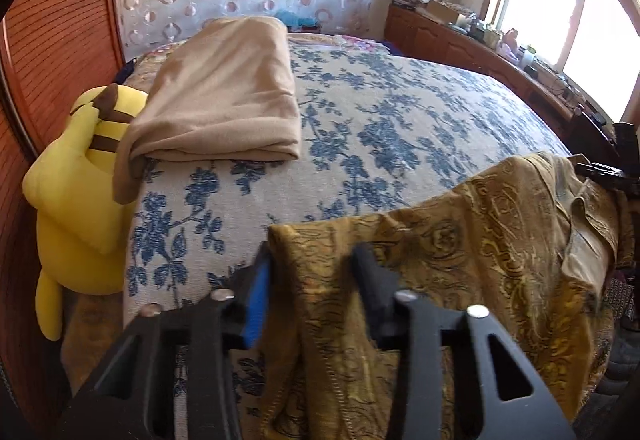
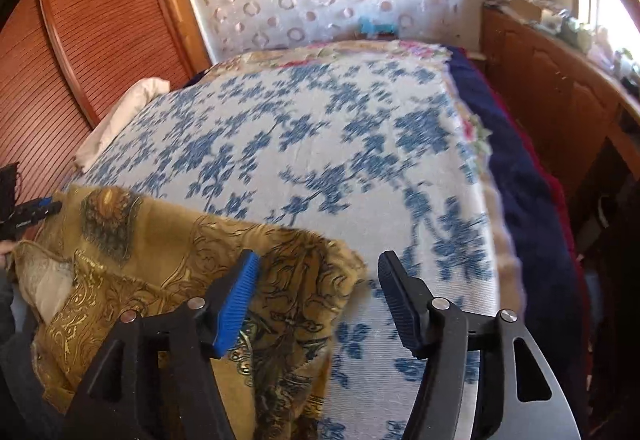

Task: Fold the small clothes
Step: 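Lift the shirt up off the bed with both grippers closed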

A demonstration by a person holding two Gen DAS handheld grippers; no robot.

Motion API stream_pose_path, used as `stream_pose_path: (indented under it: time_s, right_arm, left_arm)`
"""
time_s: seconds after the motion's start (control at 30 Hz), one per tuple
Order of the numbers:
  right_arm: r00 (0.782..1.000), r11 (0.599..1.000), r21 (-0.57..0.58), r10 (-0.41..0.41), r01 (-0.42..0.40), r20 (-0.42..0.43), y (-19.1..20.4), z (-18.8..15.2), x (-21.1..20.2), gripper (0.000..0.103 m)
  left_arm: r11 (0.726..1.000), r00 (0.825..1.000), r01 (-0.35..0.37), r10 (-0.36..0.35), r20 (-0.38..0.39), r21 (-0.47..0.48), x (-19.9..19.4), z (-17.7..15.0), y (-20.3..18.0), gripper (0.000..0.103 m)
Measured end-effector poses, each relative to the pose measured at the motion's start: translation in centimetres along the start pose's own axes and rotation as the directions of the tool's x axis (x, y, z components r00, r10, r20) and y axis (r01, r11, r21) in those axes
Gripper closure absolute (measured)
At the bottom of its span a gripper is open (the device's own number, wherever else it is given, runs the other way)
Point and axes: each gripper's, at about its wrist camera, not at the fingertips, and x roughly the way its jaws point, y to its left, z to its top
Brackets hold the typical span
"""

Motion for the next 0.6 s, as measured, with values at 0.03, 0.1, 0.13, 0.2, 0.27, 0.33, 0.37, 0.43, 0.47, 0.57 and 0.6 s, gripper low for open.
stream_pose_path:
  time_s: [0.03,0.1,0.13,0.2,0.27,0.33,0.37,0.43,0.47,0.57,0.6]
  right_arm:
    - [1.000,1.000,-0.008,-0.001,0.001,0.006,0.1,0.0,0.0,0.037]
    - [1.000,1.000,-0.016,0.003,-0.003,0.003,0.2,0.1,0.2,0.037]
    - [1.000,1.000,-0.014,0.016,-0.016,0.001,0.2,0.2,0.3,0.037]
    - [0.999,0.999,-0.024,0.047,-0.047,-0.008,0.3,0.1,0.3,0.055]
    - [0.996,0.995,-0.055,0.079,-0.081,-0.029,1.0,-0.1,0.4,0.087]
    - [0.996,0.991,-0.104,0.086,-0.086,0.001,1.9,-0.4,-0.7,0.092]
    - [0.996,0.987,-0.135,0.090,-0.085,0.027,2.5,-0.5,-1.7,0.092]
    - [0.993,0.984,-0.166,0.077,-0.062,0.089,3.4,-0.2,-4.3,0.093]
    - [0.989,0.984,-0.169,0.082,-0.061,0.122,3.7,0.1,-5.9,0.093]
    - [0.978,0.981,-0.195,0.062,-0.022,0.202,4.6,1.0,-10.1,0.093]
    - [0.973,0.980,-0.201,0.055,-0.009,0.223,4.9,1.3,-11.4,0.093]
  left_arm:
    - [1.000,1.000,0.002,-0.002,-0.001,0.005,0.0,0.0,-0.1,0.076]
    - [1.000,1.000,0.024,-0.024,0.001,0.008,-0.2,-0.1,-0.4,0.088]
    - [1.000,1.000,0.026,-0.026,0.013,0.014,-0.5,-0.1,-0.6,0.093]
    - [0.999,0.999,0.027,-0.028,0.035,0.023,-1.3,-0.2,-1.2,0.095]
    - [0.999,0.996,0.047,-0.048,0.074,0.021,-2.7,0.0,-1.8,0.096]
    - [0.998,0.991,0.058,-0.060,0.123,0.019,-4.9,0.2,-2.4,0.096]
    - [0.998,0.985,0.058,-0.062,0.164,0.027,-6.6,0.4,-2.8,0.096]
    - [0.998,0.971,0.062,-0.067,0.228,0.030,-9.3,0.8,-3.4,0.096]
    - [0.997,0.963,0.069,-0.075,0.258,0.030,-10.6,1.1,-3.6,0.096]
    - [0.998,0.932,0.052,-0.063,0.358,0.042,-14.7,2.3,-4.5,0.096]
    - [0.998,0.922,0.054,-0.067,0.380,0.043,-15.7,2.7,-4.6,0.096]
